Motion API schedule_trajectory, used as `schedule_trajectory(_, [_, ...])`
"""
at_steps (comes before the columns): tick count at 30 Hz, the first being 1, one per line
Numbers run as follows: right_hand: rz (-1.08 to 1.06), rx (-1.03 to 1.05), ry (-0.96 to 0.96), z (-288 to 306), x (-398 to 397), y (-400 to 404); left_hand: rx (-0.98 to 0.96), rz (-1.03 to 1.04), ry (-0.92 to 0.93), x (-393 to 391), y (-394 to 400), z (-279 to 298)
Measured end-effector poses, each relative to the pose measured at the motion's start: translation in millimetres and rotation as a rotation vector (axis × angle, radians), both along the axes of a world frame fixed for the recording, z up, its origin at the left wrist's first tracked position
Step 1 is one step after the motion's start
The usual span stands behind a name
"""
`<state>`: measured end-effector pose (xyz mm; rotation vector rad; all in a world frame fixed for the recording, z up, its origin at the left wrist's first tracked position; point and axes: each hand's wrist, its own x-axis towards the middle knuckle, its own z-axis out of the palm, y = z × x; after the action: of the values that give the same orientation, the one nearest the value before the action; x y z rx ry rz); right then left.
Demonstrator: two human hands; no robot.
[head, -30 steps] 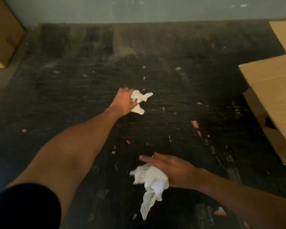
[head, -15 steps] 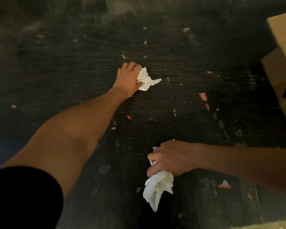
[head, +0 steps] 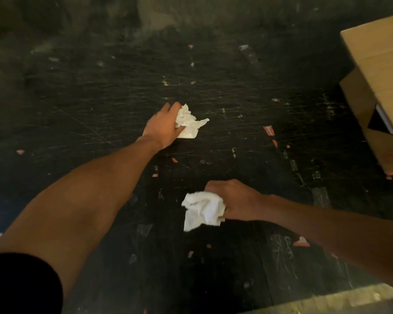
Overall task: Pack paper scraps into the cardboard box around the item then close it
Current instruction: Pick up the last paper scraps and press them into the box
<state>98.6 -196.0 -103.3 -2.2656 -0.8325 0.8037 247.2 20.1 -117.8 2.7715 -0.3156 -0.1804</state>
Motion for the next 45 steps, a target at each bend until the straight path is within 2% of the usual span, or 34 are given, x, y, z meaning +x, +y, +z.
schedule_trajectory(7, [-0.537, 0.124, -0.037, 28, 35, -14, -0.21, 0.198, 0.022, -35, 20, 25])
schedule_trajectory(12, [-0.858, 0.132, -0.188, 57, 51, -18, -0.402, 0.22, -0.045, -57, 19, 51])
schedule_trajectory(15, [-0.96, 0.171, -0.237, 81, 50, -31, -0.494, 0.203, -0.072, -68, 12, 70])
schedule_trajectory(21, [-1.091, 0.208, -0.43, 148, 20, -77, -0.647, 0.201, -0.155, -83, -22, 112])
schedule_trajectory(30, [-1.183, 0.146, -0.658, 221, -31, -191, -0.698, 0.08, -0.235, -107, -125, 181])
schedule_trajectory(45, [-1.244, 0.103, -0.707, 271, -99, -443, -0.671, 0.018, -0.255, -158, -397, 239])
